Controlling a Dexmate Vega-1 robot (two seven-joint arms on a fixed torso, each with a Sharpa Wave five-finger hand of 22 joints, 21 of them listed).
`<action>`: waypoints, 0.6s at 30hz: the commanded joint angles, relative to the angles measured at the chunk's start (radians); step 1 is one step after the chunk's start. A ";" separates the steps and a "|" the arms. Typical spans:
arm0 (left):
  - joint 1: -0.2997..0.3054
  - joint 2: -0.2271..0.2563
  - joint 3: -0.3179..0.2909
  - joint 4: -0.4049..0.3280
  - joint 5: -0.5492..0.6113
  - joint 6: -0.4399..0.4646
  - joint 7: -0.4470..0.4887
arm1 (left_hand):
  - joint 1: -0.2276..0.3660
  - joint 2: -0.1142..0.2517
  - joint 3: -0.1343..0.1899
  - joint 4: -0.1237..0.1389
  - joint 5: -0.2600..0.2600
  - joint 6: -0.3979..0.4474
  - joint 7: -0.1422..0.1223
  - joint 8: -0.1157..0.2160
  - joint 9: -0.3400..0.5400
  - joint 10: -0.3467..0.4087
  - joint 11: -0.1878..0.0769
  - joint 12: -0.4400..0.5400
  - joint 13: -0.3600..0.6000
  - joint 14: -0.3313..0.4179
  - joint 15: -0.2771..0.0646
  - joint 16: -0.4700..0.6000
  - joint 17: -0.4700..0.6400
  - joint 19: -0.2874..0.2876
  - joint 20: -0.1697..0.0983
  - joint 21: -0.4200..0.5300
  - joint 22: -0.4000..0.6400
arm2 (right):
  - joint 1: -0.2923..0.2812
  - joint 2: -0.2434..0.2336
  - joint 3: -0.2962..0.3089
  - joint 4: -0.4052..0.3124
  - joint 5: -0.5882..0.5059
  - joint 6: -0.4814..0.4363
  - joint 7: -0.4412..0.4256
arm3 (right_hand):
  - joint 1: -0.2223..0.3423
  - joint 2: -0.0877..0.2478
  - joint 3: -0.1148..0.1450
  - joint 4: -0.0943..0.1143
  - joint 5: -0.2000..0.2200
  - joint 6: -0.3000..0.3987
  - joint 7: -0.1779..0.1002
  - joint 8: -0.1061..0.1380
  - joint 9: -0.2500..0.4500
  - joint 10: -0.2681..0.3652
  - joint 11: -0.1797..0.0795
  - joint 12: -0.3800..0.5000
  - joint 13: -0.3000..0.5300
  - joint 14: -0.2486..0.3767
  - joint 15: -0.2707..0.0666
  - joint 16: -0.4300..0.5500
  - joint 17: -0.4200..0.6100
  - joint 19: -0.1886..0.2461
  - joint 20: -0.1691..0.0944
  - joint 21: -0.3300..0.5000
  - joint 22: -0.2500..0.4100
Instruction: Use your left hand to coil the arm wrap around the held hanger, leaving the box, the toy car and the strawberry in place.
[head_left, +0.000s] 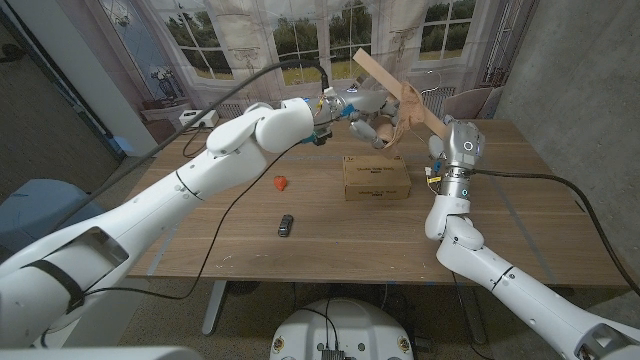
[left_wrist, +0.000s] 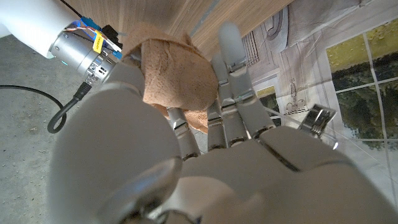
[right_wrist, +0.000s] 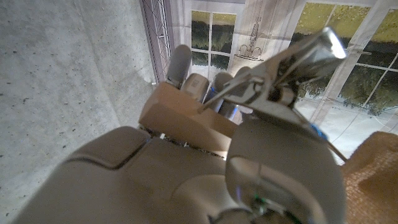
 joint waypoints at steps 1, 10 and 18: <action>-0.008 -0.026 -0.003 0.014 0.002 -0.025 -0.014 | 0.107 0.168 0.059 0.061 0.006 0.086 0.081 -0.003 0.000 0.317 -0.306 -0.003 0.007 0.379 -0.337 -0.004 0.003 -0.171 -0.204 0.010 0.001 | 0.027 0.016 -0.050 0.079 -0.113 -0.029 -0.095 | -0.019 0.017 0.008 0.000 -0.003 -0.001 -0.001 0.008 -0.001 0.002 -0.006 0.000 0.001 0.001 -0.042 0.006 0.002 -0.005 -0.057 0.003 0.000; -0.009 -0.038 -0.015 0.020 -0.027 -0.030 -0.012 | 0.107 0.170 0.059 0.061 0.004 0.083 0.084 -0.008 -0.002 0.318 -0.309 -0.007 0.009 0.380 -0.337 -0.008 0.004 -0.170 -0.207 0.014 0.002 | 0.042 0.056 -0.057 0.148 -0.223 -0.046 -0.077 | -0.015 0.015 0.009 -0.005 -0.003 -0.002 0.000 0.010 -0.006 0.001 -0.011 -0.001 -0.003 0.000 -0.042 0.006 0.002 -0.008 -0.055 0.004 0.000; -0.014 -0.051 -0.031 0.043 -0.117 -0.055 -0.022 | 0.123 0.187 0.057 0.050 -0.009 0.083 0.089 -0.019 -0.008 0.328 -0.305 -0.019 0.003 0.432 -0.339 0.021 0.031 -0.136 -0.220 0.066 0.028 | 0.068 0.040 -0.096 0.166 -0.193 -0.059 -0.066 | -0.012 0.013 0.008 -0.009 -0.004 -0.003 -0.004 0.009 -0.011 0.000 -0.007 -0.008 -0.013 -0.003 -0.042 0.005 0.002 -0.014 -0.059 0.003 0.001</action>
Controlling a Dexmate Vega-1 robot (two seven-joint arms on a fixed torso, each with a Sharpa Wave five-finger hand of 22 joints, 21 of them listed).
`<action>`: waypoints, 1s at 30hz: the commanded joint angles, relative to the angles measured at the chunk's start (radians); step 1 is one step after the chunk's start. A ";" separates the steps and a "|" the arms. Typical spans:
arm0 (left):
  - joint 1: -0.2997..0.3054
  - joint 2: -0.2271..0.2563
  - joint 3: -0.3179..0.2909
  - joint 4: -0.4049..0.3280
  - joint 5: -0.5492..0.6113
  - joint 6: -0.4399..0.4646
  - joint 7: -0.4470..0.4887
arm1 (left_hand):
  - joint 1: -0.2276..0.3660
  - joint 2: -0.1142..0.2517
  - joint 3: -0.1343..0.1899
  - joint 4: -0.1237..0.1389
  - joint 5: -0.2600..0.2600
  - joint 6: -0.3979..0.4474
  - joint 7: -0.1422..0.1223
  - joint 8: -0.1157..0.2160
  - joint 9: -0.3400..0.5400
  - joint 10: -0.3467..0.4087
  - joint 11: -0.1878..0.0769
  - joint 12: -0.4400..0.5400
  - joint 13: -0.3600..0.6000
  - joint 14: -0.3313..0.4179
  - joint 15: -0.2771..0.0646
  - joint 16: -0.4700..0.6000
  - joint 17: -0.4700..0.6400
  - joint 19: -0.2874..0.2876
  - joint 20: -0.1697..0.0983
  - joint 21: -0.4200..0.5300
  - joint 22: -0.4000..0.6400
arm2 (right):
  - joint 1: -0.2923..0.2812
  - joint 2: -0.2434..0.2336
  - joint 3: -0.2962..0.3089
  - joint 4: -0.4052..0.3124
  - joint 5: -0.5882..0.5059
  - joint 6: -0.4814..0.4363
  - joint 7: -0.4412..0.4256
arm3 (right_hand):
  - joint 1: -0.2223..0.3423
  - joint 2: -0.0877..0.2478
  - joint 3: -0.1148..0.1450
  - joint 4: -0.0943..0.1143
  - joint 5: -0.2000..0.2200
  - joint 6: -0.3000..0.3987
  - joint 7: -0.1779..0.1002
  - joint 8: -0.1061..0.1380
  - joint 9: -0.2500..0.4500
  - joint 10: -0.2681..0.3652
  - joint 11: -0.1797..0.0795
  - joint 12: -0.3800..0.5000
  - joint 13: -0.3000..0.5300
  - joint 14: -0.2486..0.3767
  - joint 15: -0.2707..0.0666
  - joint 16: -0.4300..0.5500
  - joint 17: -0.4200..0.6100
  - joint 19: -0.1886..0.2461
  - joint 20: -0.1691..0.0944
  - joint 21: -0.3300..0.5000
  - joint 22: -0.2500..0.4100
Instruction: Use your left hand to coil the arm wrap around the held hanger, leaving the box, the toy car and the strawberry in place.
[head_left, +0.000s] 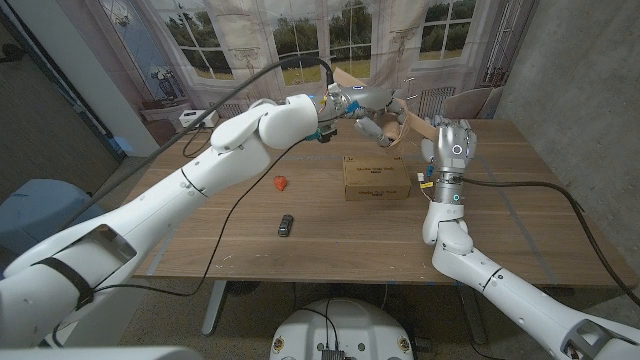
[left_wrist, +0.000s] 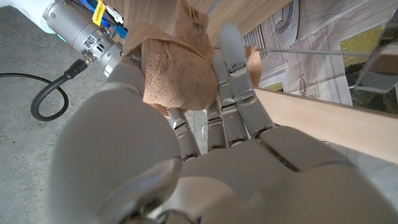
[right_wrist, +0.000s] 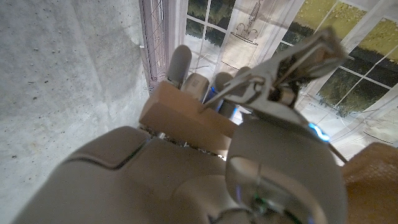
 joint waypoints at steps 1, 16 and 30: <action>-0.010 -0.025 -0.026 0.037 -0.140 -0.035 -0.020 | 0.126 0.188 0.055 0.047 -0.014 0.086 0.091 -0.009 -0.003 0.328 -0.305 -0.008 0.001 0.437 -0.339 0.034 0.031 -0.135 -0.222 0.051 0.036 | 0.041 -0.004 -0.060 0.057 -0.011 -0.026 0.006 | -0.012 0.012 0.002 -0.004 -0.004 -0.002 -0.003 0.003 0.000 0.000 -0.008 0.000 0.001 -0.004 -0.042 0.008 0.002 -0.004 -0.058 0.003 0.001; -0.020 -0.063 -0.090 0.163 -0.534 -0.100 -0.043 | 0.140 0.203 0.042 0.035 -0.044 0.086 0.100 -0.026 -0.009 0.339 -0.301 -0.011 0.013 0.412 -0.333 0.055 0.093 -0.181 -0.203 0.100 0.049 | 0.057 -0.019 -0.082 0.062 0.033 -0.043 0.007 | -0.012 0.012 -0.001 -0.005 -0.004 -0.003 -0.004 0.003 -0.004 0.002 -0.008 0.002 0.004 -0.008 -0.042 0.008 0.002 -0.003 -0.059 0.004 0.001; 0.004 -0.111 -0.130 0.240 -0.724 -0.159 0.074 | 0.142 0.218 0.033 0.032 -0.070 0.085 0.103 -0.036 -0.009 0.342 -0.297 -0.019 0.010 0.393 -0.332 0.039 0.077 -0.204 -0.196 0.123 0.042 | 0.073 -0.030 -0.104 0.094 0.050 -0.011 -0.022 | -0.013 0.013 -0.004 -0.005 -0.003 -0.006 -0.006 0.004 -0.006 -0.001 -0.008 -0.003 -0.003 -0.010 -0.042 0.008 0.002 -0.008 -0.060 0.004 0.001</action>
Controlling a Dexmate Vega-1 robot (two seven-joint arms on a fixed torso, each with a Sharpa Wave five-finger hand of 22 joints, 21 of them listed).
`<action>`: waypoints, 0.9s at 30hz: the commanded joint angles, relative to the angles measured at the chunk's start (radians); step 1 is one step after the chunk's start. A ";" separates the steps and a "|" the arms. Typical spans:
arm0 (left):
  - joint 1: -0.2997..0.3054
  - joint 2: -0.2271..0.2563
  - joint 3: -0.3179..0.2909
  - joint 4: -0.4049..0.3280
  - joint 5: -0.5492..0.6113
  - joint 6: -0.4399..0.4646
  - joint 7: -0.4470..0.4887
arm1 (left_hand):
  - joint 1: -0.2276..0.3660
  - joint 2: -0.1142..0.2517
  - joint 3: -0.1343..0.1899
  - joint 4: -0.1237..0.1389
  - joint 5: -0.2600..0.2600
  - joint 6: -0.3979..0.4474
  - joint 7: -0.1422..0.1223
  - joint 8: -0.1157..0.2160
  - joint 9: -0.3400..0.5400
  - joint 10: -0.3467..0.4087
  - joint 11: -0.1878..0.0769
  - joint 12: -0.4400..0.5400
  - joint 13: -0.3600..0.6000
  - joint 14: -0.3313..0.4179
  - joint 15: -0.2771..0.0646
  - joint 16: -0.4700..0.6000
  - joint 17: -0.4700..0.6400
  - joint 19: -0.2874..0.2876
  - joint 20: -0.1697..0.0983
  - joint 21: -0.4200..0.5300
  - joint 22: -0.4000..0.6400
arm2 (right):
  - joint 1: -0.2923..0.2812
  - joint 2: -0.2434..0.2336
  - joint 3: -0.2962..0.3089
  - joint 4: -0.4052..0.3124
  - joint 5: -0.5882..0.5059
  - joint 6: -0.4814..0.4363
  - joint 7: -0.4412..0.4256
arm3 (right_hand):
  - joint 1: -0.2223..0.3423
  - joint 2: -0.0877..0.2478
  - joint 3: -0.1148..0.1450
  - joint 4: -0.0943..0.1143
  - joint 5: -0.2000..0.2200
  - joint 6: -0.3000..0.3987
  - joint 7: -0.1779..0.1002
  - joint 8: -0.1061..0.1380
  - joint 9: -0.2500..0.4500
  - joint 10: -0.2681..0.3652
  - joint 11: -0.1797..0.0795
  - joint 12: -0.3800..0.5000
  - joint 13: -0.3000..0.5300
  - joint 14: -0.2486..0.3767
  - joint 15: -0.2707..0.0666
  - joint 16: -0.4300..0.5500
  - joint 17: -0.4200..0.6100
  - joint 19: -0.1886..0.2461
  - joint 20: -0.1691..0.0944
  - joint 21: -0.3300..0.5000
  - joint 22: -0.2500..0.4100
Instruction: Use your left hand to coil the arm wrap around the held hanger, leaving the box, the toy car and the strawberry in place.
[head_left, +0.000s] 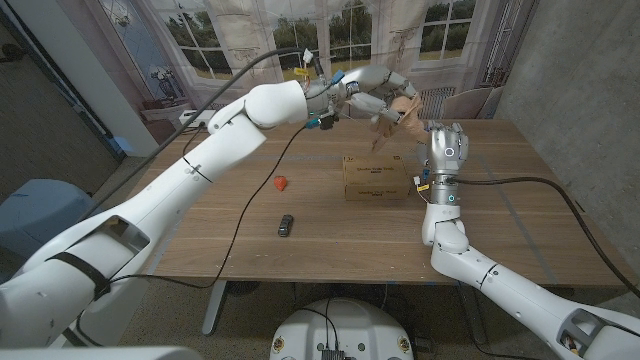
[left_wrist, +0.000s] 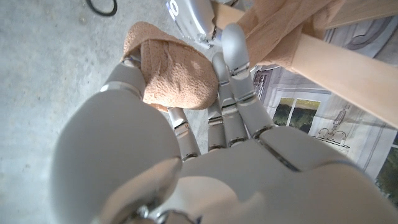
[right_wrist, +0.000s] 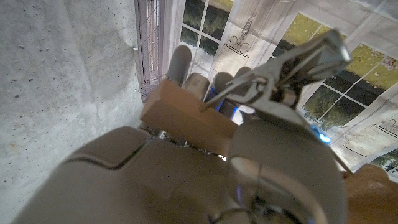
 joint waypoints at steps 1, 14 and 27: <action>0.021 -0.040 -0.039 0.061 -0.152 -0.044 0.113 | 0.143 0.219 0.032 0.031 -0.007 0.090 0.090 -0.004 0.003 0.323 -0.316 -0.004 0.001 0.391 -0.335 -0.006 0.001 -0.205 -0.195 0.008 0.000 | 0.013 -0.009 -0.018 0.027 0.020 0.029 -0.027 | -0.005 0.014 0.000 -0.001 -0.003 -0.002 0.001 0.006 0.005 0.003 -0.005 -0.003 -0.004 -0.008 -0.044 0.005 0.002 -0.005 -0.061 0.004 0.001; 0.004 -0.059 -0.050 0.050 -0.071 0.025 0.299 | 0.146 0.223 0.038 0.027 -0.030 0.093 0.085 -0.016 0.002 0.324 -0.319 -0.022 -0.013 0.364 -0.337 -0.063 -0.066 -0.238 -0.192 0.018 -0.020 | 0.014 -0.009 -0.015 0.056 -0.018 0.085 -0.028 | -0.006 0.014 -0.005 -0.002 -0.001 -0.004 -0.001 0.010 0.003 0.000 -0.005 0.000 0.003 -0.009 -0.044 0.005 0.002 -0.011 -0.062 0.004 0.001; -0.108 -0.059 -0.006 0.067 -0.020 0.231 0.313 | 0.147 0.219 0.053 0.020 -0.051 0.104 0.092 -0.028 -0.006 0.337 -0.319 -0.037 -0.030 0.380 -0.339 -0.102 -0.129 -0.234 -0.196 0.020 -0.041 | -0.099 0.145 0.244 0.117 -0.270 0.333 -0.028 | -0.008 0.011 -0.010 -0.001 0.000 -0.007 -0.006 0.010 0.002 -0.009 -0.001 -0.002 0.003 -0.013 -0.044 0.005 0.003 -0.023 -0.067 0.001 0.001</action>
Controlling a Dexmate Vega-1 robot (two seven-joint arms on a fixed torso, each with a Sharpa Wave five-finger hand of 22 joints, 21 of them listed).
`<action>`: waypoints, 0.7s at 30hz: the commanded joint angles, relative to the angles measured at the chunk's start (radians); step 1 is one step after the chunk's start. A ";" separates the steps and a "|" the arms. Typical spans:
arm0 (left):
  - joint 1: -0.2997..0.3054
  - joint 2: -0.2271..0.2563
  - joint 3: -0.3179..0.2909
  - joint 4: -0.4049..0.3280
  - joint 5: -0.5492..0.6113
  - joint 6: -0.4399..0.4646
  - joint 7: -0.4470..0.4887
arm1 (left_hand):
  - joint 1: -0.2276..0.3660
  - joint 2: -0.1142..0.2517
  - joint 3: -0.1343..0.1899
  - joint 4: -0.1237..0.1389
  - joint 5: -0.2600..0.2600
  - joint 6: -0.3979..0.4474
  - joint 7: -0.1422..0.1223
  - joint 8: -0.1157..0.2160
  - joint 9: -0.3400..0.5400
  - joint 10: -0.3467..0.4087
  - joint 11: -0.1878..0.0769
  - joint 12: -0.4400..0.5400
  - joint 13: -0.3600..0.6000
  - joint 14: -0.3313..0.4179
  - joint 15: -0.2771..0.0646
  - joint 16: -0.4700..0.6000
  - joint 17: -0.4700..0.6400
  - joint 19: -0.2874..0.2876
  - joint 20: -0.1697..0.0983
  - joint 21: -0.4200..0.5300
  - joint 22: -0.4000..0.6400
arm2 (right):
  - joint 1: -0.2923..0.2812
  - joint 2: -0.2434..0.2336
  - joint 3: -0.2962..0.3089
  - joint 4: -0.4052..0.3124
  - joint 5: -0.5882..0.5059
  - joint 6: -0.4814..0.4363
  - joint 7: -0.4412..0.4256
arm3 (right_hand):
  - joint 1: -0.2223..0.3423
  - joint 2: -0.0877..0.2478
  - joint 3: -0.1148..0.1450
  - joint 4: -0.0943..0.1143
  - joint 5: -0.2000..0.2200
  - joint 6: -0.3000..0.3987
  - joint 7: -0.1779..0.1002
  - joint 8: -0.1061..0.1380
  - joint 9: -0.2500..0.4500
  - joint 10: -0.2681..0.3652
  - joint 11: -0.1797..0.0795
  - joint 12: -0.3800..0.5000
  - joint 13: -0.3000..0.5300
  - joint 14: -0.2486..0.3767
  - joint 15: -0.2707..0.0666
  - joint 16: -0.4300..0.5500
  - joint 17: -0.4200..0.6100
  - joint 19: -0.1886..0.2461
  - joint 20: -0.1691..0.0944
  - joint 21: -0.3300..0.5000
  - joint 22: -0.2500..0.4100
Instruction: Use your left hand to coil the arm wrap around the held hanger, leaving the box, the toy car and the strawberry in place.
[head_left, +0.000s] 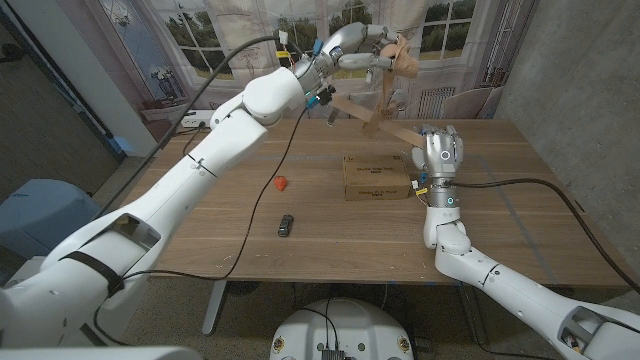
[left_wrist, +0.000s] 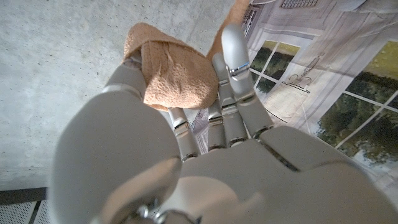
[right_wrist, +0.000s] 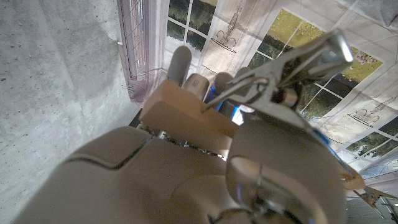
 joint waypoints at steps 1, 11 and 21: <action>-0.092 0.001 0.037 0.016 0.050 0.170 0.031 | 0.161 0.205 0.040 0.026 -0.012 0.094 0.086 -0.007 0.000 0.336 -0.322 -0.002 -0.001 0.380 -0.341 -0.007 -0.010 -0.233 -0.196 0.009 -0.002 | -0.104 0.153 0.254 0.051 -0.239 0.239 -0.002 | -0.001 0.003 -0.006 0.004 0.000 -0.004 -0.002 0.003 -0.002 -0.007 0.005 -0.003 0.000 -0.002 -0.043 0.003 0.001 -0.009 -0.070 0.000 0.001; -0.124 0.006 0.047 0.051 0.040 0.243 0.031 | 0.161 0.204 0.051 0.023 -0.028 0.097 0.089 -0.017 -0.004 0.341 -0.319 -0.008 -0.007 0.389 -0.340 -0.016 -0.024 -0.230 -0.197 0.010 -0.006 | -0.136 0.252 0.392 0.064 -0.338 0.366 -0.002 | -0.004 0.003 -0.012 0.006 0.003 -0.004 -0.002 0.008 0.001 -0.004 0.002 -0.007 -0.008 -0.010 -0.044 0.002 0.001 -0.011 -0.071 0.001 0.001; -0.134 0.018 0.043 0.084 -0.017 0.254 0.000 | 0.163 0.202 0.062 0.016 -0.046 0.109 0.089 -0.024 -0.010 0.355 -0.325 -0.014 -0.018 0.400 -0.341 -0.023 -0.037 -0.215 -0.201 0.017 -0.007 | -0.137 0.280 0.426 0.064 -0.385 0.388 -0.002 | -0.005 0.003 -0.014 0.007 0.005 -0.006 -0.004 0.007 -0.001 -0.005 0.002 -0.010 -0.012 -0.013 -0.044 0.002 0.001 -0.012 -0.071 0.002 0.001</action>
